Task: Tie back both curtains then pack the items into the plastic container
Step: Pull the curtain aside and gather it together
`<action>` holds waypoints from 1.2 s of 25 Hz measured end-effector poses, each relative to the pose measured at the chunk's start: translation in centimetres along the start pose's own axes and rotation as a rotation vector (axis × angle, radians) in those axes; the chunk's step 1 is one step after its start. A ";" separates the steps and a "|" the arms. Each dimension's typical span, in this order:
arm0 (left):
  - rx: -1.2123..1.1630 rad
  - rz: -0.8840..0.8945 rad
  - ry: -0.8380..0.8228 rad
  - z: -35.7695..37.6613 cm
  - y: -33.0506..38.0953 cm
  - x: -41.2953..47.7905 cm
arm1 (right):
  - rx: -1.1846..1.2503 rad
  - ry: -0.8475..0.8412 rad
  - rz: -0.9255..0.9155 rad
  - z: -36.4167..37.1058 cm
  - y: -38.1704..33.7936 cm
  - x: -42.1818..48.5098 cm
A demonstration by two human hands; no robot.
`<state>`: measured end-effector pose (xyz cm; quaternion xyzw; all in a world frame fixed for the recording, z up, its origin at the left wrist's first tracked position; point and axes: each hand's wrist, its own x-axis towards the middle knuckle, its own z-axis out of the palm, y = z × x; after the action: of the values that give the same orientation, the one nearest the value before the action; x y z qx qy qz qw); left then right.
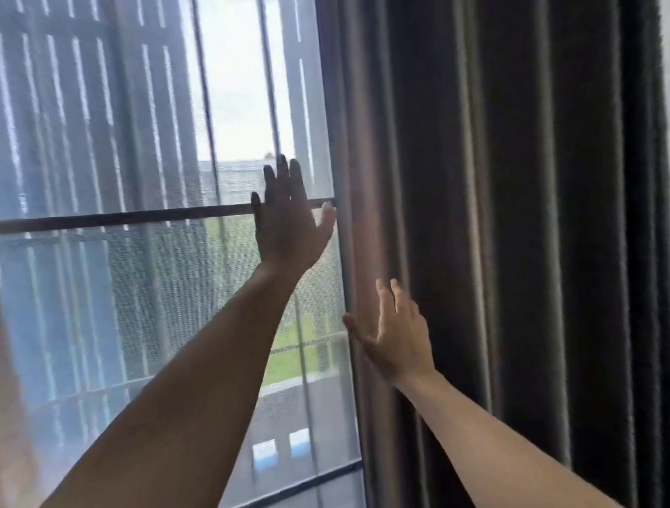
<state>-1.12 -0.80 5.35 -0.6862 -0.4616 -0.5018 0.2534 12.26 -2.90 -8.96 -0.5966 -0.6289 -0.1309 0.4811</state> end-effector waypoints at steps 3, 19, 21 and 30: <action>-0.117 0.015 -0.054 4.8 3.9 1.1 | -0.082 0.074 0.117 0.1 4.3 0.5; -0.467 0.185 -0.169 28.6 19.3 12.3 | -0.278 0.413 0.343 3.3 22.3 15.3; -0.527 0.212 -0.165 30.7 21.9 13.7 | -0.305 0.466 0.380 2.2 25.3 17.1; -0.727 0.291 -0.159 40.7 37.5 18.0 | -0.460 0.629 0.374 -5.3 42.0 23.5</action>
<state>51.97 22.34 11.27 -0.8262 -0.1700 -0.5365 0.0261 55.57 18.52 -5.59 -0.7231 -0.2870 -0.3537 0.5193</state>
